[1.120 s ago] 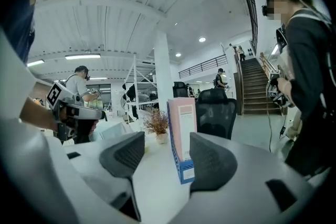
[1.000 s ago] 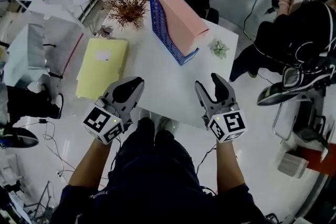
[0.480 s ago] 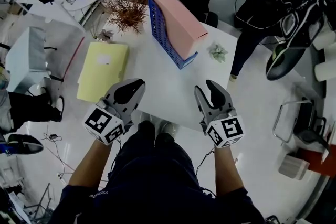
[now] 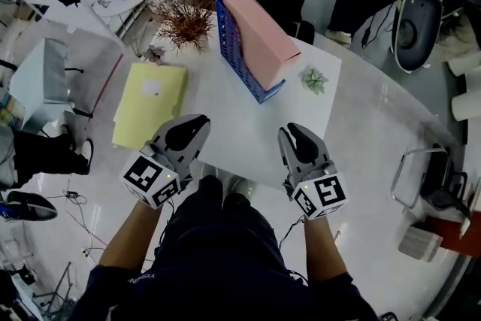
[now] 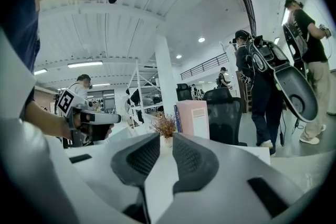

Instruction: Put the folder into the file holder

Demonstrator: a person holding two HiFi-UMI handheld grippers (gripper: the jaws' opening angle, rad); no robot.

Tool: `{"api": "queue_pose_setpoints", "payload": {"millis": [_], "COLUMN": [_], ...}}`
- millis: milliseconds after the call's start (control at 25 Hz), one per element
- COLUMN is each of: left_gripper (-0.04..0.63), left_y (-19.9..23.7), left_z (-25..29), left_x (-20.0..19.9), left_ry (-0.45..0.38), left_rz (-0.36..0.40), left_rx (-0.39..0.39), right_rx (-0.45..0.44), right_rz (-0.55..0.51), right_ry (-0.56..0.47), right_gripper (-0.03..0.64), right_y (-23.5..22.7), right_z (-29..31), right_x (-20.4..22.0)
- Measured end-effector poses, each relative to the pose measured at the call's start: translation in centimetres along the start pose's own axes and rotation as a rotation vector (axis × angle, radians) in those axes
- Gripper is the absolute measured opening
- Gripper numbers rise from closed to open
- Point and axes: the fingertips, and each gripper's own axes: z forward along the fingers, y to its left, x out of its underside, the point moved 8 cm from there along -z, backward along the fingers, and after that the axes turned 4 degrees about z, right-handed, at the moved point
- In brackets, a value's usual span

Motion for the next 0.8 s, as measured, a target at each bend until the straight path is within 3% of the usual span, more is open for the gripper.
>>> {"api": "queue_pose_setpoints", "payload": {"millis": [800], "left_gripper": [0.051], "left_y": [-0.1], "left_z": [1.1], "left_x": [-0.8], "left_ry": [-0.012], "left_rz": [0.001], "left_rx": [0.001], "right_rx": [-0.017], "right_rz": [0.009], "right_ry": [-0.004], "right_gripper": [0.011], "right_y": [0.1], "right_z": [0.0], "right_x": [-0.6]}}
